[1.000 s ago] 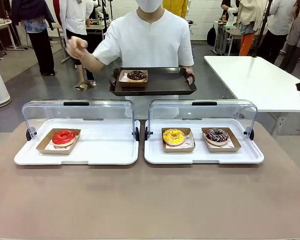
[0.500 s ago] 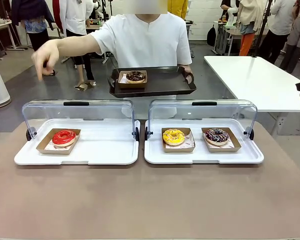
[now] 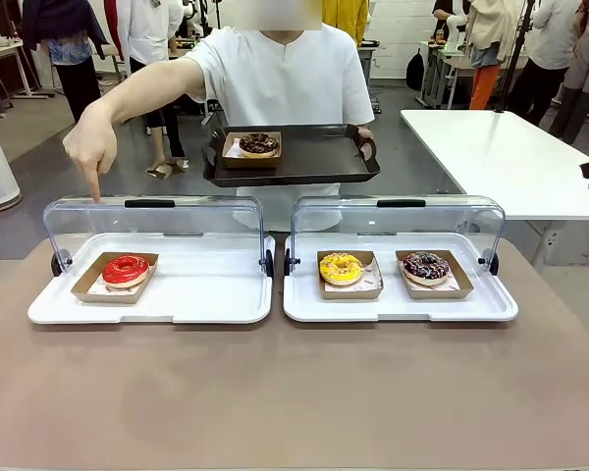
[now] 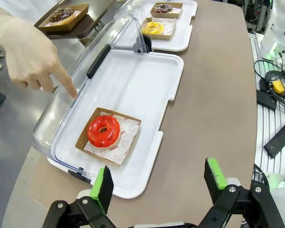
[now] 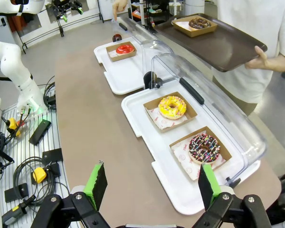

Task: Provide the desired donut to the person.
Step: Pick up and lift the Paper togo box containing the Donut pointed at by the person.

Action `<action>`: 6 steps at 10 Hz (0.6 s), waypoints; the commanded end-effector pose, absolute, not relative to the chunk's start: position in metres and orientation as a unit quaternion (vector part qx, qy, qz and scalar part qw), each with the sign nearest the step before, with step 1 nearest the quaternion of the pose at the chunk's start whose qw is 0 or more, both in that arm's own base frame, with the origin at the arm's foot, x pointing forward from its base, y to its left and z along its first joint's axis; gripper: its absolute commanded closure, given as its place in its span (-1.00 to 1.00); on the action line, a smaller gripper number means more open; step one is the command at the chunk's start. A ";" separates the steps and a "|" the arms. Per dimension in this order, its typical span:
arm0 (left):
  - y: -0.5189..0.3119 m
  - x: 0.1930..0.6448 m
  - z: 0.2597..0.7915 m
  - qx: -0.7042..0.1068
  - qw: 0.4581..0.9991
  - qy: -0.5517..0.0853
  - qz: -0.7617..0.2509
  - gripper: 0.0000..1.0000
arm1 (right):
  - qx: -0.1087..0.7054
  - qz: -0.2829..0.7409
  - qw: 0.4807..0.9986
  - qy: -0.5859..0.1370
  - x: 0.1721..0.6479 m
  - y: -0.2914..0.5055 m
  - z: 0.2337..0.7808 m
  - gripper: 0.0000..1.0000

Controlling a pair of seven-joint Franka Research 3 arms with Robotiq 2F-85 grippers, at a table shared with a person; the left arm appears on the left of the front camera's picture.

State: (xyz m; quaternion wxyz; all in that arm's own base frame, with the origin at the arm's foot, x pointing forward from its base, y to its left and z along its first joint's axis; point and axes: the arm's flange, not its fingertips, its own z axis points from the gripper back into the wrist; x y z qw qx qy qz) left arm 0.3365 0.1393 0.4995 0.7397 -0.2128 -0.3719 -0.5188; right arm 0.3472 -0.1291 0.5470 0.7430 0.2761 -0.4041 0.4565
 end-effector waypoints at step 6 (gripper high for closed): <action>0.139 0.336 0.499 -0.213 0.740 -0.372 -0.519 -1.00 | 0.281 0.457 0.736 -0.413 0.349 -0.128 0.546 -1.00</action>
